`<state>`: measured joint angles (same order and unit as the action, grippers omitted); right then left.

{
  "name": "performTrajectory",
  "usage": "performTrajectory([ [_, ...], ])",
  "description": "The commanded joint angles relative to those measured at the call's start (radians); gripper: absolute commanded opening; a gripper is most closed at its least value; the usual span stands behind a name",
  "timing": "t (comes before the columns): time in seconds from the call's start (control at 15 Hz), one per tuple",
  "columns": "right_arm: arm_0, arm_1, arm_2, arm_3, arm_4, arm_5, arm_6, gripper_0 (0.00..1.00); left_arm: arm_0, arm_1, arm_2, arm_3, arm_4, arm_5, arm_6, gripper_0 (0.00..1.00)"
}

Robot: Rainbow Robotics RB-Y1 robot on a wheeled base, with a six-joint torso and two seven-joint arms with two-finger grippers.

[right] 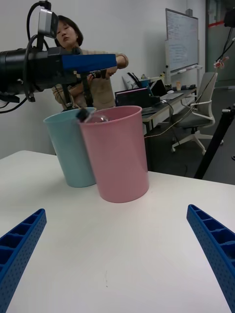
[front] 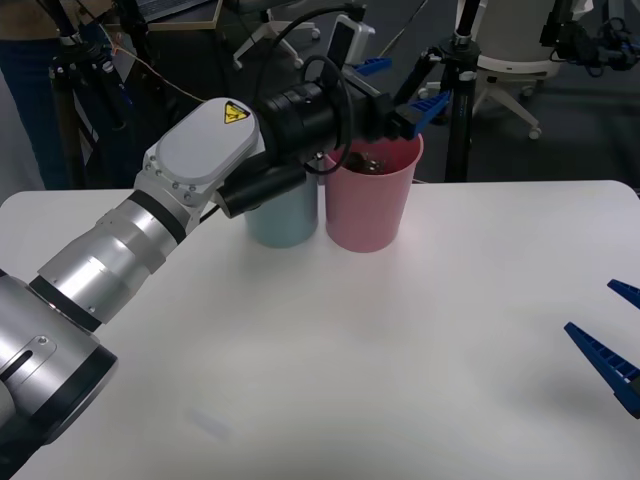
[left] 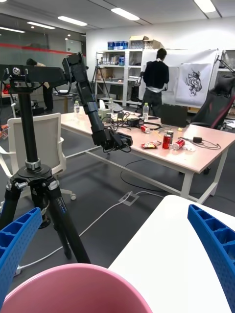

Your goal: Grasp the object on the table and drop it into the matching bin: aluminum can to the light blue bin, PET bottle to the pink bin.

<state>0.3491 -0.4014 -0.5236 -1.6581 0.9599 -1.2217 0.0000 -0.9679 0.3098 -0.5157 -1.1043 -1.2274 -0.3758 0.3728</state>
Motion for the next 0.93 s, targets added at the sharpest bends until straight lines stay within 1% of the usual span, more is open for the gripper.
performTrajectory([
  [0.07, 0.000, 0.000, 0.000, 0.000, 0.000, 0.000, 0.000, 1.00, 0.001, 0.000, -0.001, 0.000, 0.017, 0.000, -0.009, 1.00],
  [0.53, 0.000, 0.000, 0.000, 0.000, 0.000, 0.000, 0.000, 1.00, 0.003, 0.011, -0.001, 0.000, 0.052, -0.006, -0.052, 1.00],
  [0.93, 0.000, 0.000, 0.000, 0.000, 0.000, 0.000, 0.000, 1.00, 0.003, 0.095, -0.001, -0.017, 0.155, -0.124, -0.097, 1.00],
])
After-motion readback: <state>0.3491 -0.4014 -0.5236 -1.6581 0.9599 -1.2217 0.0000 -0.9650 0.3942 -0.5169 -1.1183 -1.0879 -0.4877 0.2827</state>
